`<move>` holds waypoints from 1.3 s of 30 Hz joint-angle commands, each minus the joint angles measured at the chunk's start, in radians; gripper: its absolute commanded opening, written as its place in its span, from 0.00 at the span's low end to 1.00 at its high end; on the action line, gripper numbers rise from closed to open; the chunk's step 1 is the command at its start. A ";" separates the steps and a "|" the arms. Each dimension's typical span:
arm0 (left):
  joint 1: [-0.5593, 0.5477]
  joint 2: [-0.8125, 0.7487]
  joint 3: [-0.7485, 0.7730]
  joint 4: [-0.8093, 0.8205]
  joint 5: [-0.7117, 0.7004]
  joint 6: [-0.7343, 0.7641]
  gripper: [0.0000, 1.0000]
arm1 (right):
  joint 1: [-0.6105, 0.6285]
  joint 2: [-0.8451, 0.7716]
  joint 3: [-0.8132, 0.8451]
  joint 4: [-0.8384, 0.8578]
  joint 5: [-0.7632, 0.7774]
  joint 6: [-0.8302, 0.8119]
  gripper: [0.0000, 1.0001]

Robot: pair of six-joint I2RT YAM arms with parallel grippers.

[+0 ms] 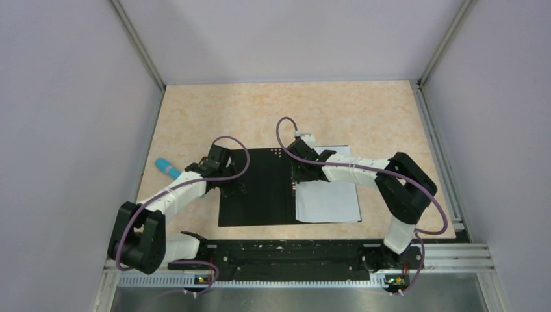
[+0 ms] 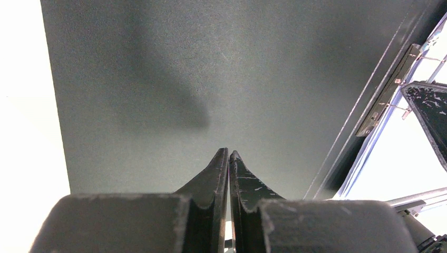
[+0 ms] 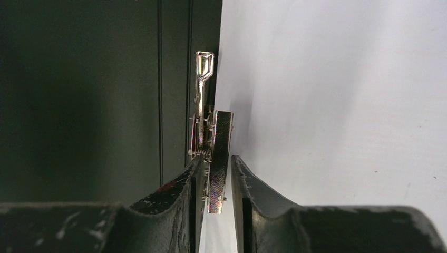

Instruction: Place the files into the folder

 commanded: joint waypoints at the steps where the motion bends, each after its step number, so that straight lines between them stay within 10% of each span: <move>1: 0.008 0.015 -0.006 0.042 0.007 0.005 0.08 | 0.008 -0.038 -0.015 0.019 -0.015 0.010 0.23; 10: 0.010 0.028 0.013 0.053 0.057 0.005 0.09 | -0.029 -0.050 -0.005 -0.023 0.035 -0.048 0.01; 27: 0.002 0.106 -0.054 0.158 0.030 -0.108 0.08 | -0.136 -0.114 -0.032 0.033 -0.145 -0.269 0.00; 39: -0.018 0.125 -0.077 0.144 -0.130 -0.154 0.07 | -0.135 -0.162 -0.046 0.013 -0.130 -0.249 0.32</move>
